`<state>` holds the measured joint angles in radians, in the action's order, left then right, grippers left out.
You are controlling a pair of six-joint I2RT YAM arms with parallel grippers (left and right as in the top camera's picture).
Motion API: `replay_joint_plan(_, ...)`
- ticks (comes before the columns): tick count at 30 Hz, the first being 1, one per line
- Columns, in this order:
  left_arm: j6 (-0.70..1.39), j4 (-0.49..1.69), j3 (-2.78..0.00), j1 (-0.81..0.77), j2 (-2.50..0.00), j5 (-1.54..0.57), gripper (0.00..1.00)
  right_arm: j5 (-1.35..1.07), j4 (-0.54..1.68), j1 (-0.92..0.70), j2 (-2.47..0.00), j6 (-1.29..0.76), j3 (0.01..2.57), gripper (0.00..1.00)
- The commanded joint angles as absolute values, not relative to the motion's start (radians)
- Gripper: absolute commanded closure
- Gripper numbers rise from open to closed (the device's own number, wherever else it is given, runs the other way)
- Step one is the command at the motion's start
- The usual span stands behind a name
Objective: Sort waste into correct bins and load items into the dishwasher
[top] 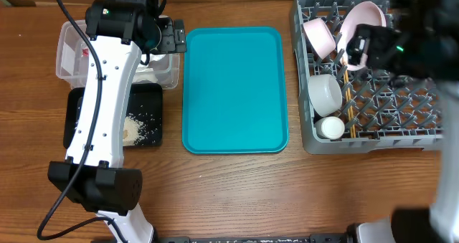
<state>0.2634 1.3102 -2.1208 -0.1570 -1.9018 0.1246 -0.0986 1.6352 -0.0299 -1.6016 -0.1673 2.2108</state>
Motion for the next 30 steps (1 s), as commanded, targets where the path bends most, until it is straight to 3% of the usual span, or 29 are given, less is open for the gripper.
replay_joint_plan(1, 0.278, 1.308, -2.134, -0.159, -1.884, 0.132, 0.0, -0.284, 1.637, -0.033, -1.528, -0.241, 2.228, 0.0)
replay_joint_plan(15, 0.277, 1.308, -2.134, -0.159, -1.884, 0.132, 0.0, -0.085, 1.652, -0.027, -1.349, -0.183, 2.09, 0.0)
replay_joint_plan(30, 0.277, 1.308, -2.134, -0.159, -1.884, 0.132, 0.0, -0.125, 0.685, -0.03, -0.709, -0.183, 0.933, 0.0)
